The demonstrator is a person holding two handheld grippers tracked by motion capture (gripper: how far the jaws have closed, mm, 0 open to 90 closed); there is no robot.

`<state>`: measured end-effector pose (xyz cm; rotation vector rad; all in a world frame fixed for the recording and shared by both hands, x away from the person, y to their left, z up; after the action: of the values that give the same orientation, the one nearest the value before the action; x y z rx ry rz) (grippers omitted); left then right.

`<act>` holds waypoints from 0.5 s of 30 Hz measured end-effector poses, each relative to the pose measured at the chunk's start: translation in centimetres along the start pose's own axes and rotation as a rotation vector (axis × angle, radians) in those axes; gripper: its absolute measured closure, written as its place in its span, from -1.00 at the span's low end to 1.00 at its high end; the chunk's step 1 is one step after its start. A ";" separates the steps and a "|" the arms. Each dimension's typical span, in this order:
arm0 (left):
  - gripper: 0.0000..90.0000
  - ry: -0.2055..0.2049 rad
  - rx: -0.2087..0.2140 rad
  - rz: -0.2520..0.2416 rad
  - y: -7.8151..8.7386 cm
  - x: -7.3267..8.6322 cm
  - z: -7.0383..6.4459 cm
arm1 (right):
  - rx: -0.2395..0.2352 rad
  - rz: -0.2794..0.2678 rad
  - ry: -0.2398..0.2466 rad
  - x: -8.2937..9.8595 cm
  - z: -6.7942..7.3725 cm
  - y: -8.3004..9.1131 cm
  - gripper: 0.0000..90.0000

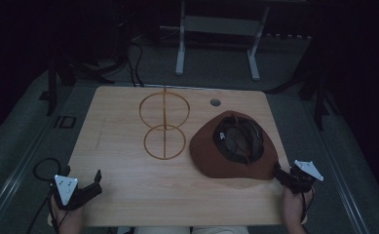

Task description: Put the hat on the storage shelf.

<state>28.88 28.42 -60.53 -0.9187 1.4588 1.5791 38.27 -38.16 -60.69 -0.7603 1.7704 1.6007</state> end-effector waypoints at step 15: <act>-0.93 -0.009 0.012 0.016 -0.1 0.1 -0.3 | -0.014 0.008 0.003 0.0 0.1 -0.1 -0.72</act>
<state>28.92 28.17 -60.69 -0.8942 1.4713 1.5826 38.34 -38.12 -60.76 -0.7633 1.7686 1.6191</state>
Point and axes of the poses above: each handheld gripper's, and its own axes: y roughly backward along the jaws, x roughly out of its underside, z roughly to its left, the point moved 8 cm from there along -y, roughly forward along the jaws, and after that the axes turned 13 degrees about z, right-handed, at the moved point
